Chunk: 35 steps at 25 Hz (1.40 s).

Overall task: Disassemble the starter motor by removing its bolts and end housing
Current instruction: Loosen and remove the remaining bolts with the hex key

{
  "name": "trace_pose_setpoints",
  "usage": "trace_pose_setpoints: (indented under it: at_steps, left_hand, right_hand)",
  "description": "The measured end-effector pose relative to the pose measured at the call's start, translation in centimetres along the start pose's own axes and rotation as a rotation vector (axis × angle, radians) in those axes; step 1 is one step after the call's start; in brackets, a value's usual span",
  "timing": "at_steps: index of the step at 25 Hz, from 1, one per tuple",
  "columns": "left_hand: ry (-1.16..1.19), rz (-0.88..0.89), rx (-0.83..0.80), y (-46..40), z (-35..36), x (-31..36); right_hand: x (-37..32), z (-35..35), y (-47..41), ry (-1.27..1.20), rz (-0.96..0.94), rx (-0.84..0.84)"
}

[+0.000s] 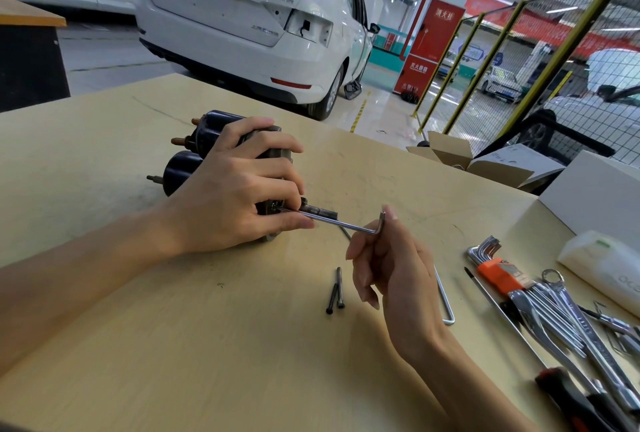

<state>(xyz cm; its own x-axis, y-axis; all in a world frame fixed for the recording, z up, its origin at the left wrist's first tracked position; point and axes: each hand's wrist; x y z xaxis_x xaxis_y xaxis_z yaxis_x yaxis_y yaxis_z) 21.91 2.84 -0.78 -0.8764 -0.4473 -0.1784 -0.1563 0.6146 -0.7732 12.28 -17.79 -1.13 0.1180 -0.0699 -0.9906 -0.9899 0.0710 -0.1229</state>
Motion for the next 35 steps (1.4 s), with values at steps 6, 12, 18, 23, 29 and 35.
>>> trace_pose_setpoints:
  at_steps: [6, 12, 18, 23, 29, 35]
  left_hand:
    - [-0.004, 0.002, -0.002, 0.0, 0.07, 0.06]
    - [0.001, 0.008, -0.003, 0.04, 0.05, 0.0]
    - [0.007, 0.0, 0.002, -0.01, 0.06, 0.01]
    - [0.018, -0.006, 0.006, -0.07, 0.11, 0.01]
    - [0.014, 0.0, 0.014, -0.13, 0.13, -0.05]
    - [0.006, -0.005, 0.025, -0.18, 0.21, -0.01]
  right_hand:
    - [0.13, -0.11, 0.0, -0.019, -0.053, -0.044]
    - [0.26, -0.25, 0.18, 0.002, -0.085, -0.067]
    - [0.29, -0.26, 0.24, 0.011, -0.063, -0.046]
    - [0.0, -0.08, 0.3, 0.025, -0.043, -0.003]
    - [-0.08, -0.02, 0.24, 0.052, -0.021, 0.064]
    - [-0.17, 0.0, 0.2, 0.084, -0.006, 0.101]
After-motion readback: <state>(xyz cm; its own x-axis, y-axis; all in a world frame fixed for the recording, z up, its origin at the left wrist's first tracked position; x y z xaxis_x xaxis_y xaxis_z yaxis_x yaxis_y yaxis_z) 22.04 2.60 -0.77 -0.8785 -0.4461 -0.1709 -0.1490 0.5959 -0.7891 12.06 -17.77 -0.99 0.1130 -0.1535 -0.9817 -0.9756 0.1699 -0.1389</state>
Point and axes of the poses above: each hand's wrist, its own y-axis away from the middle knuckle, its own z-axis out of the palm, x = y × z, and after that the axes turned 6 degrees about z, right-handed
